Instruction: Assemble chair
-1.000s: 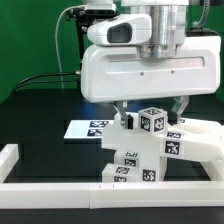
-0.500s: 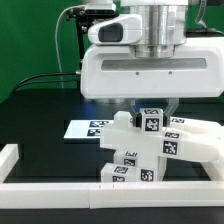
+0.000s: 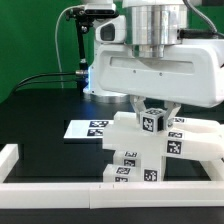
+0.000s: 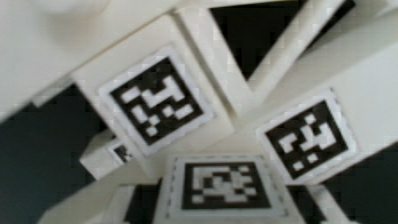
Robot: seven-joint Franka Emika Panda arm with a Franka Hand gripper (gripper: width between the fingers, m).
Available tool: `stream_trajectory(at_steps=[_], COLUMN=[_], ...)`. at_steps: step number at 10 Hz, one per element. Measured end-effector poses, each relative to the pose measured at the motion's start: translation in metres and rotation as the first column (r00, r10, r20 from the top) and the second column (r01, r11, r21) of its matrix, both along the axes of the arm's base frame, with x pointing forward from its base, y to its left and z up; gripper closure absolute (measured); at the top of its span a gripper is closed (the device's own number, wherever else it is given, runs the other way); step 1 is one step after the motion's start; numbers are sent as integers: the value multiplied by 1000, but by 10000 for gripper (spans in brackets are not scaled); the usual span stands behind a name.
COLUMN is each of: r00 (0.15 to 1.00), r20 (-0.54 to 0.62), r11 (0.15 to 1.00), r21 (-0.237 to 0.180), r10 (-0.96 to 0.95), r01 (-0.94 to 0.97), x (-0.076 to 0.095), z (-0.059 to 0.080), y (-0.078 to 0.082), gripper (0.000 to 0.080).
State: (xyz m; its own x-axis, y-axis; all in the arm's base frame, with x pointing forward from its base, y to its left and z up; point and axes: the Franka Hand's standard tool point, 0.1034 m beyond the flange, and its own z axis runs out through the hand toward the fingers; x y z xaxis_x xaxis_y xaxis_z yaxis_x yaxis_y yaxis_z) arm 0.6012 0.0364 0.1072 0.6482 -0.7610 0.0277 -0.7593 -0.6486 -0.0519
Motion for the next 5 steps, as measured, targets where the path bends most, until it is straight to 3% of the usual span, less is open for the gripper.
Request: stream_trajectory(at_steps=[2,3,5], r00=[990,953,805], r20=[-2,-10,-34], r11=[990,952,802], r21=[8,31,77], r10=[-142,-303,-592], r01=[142,303,593], x=[0,0,1], z=[0,0,0], y=[0,-2,-5], gripper=[535,535,535])
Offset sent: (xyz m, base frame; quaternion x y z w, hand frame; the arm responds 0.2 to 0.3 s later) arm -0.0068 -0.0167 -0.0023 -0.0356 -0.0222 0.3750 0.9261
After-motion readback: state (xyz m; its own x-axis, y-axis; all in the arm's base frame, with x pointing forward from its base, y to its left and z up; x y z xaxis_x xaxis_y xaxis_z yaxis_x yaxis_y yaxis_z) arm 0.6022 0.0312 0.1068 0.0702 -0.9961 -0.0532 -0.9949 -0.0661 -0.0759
